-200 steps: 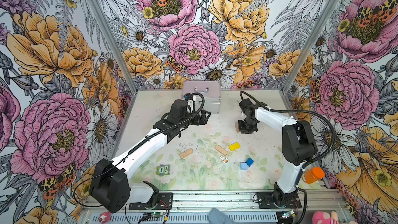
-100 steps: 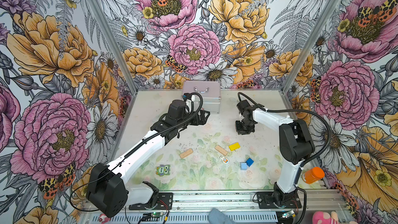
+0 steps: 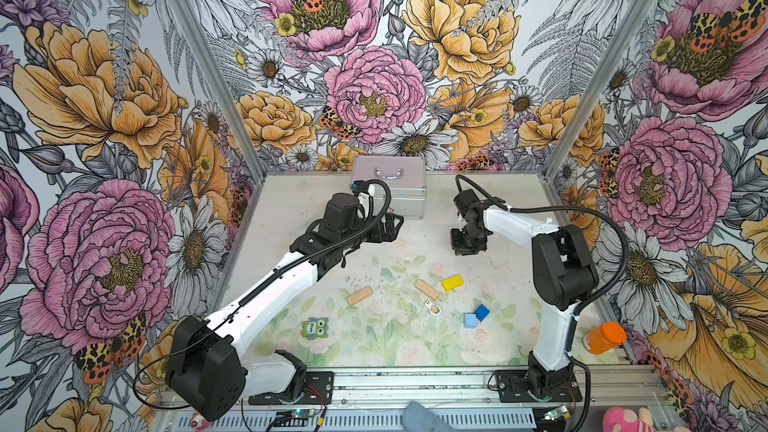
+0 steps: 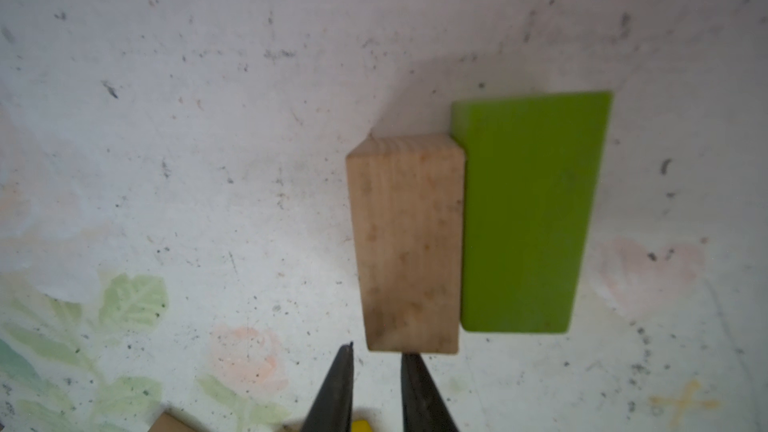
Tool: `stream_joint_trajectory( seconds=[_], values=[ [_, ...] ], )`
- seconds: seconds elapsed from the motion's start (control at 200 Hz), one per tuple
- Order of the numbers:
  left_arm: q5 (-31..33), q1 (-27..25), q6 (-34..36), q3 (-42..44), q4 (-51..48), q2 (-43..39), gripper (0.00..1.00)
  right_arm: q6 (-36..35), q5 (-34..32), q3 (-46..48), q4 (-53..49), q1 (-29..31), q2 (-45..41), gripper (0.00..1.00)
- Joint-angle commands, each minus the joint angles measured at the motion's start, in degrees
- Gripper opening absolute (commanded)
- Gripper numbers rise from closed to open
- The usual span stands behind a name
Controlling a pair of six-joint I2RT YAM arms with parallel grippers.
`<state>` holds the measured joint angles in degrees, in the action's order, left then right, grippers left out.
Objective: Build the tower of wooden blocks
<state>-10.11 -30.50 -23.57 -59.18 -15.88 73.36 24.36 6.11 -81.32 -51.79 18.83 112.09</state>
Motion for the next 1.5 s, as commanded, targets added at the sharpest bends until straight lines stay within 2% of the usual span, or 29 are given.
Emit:
stream_joint_trajectory(
  seconds=[0.0,0.43,0.645,0.775,0.83,0.915,1.035,1.246,1.491],
  values=[
    [1.2,0.5,0.5,0.2,-0.7,-2.0,0.99,-1.0,-0.1,-2.2,0.6,0.2,0.8,0.23],
    [0.7,0.4,0.4,0.1,-0.7,-2.1,0.99,-1.6,0.0,-3.5,0.6,0.2,1.3,0.24],
    [0.8,0.2,0.3,0.6,-0.7,-3.0,0.99,-1.0,2.6,-3.2,0.1,0.2,-2.0,0.30],
    [1.1,0.2,0.3,0.8,-0.7,-3.7,0.99,-1.0,2.8,-4.6,-1.4,0.2,-4.7,0.39],
    [1.1,0.2,0.3,0.7,-0.7,-3.6,0.99,-1.4,1.6,-5.8,-2.3,0.2,-5.3,0.48],
    [0.8,0.1,0.4,0.4,-0.6,-3.2,0.99,-2.3,-0.6,-8.1,-4.2,0.1,-5.1,0.68],
    [0.9,0.0,0.4,0.3,-0.3,-3.0,0.99,-3.4,-4.0,-10.3,-6.2,0.1,-3.6,0.81],
    [1.9,-0.6,0.1,1.3,0.1,-3.8,0.99,-5.2,-7.4,-11.5,-7.1,-0.5,0.0,0.91],
    [3.3,-0.7,0.0,2.0,0.3,-5.1,0.99,-7.5,-5.9,-13.6,-7.2,-1.8,4.5,0.92]
  ],
)
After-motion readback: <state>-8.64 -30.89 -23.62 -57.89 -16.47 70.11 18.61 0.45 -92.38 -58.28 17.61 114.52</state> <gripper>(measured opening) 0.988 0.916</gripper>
